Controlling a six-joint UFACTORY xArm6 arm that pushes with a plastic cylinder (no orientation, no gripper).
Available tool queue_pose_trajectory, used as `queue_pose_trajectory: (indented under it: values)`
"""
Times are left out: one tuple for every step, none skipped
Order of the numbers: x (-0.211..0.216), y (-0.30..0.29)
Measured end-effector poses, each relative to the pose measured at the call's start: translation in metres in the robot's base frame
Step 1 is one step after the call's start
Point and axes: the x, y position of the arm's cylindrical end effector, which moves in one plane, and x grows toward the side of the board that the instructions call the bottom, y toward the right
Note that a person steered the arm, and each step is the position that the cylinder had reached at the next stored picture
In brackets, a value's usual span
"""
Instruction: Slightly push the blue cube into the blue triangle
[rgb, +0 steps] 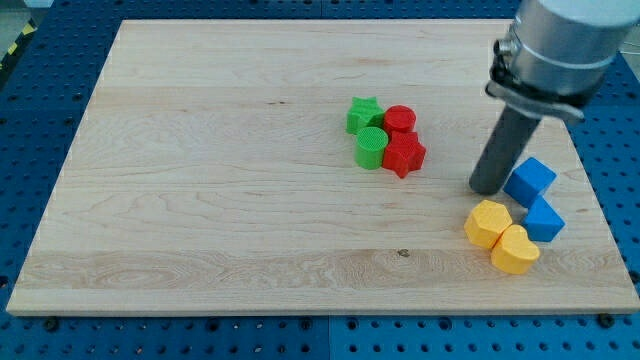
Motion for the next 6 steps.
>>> queue_pose_trajectory:
  values:
    - [0.003,0.000]
    - [-0.022,-0.001]
    - [-0.039,0.017]
    - [-0.034,0.032]
    - [-0.009,0.031]
    - [0.006,0.024]
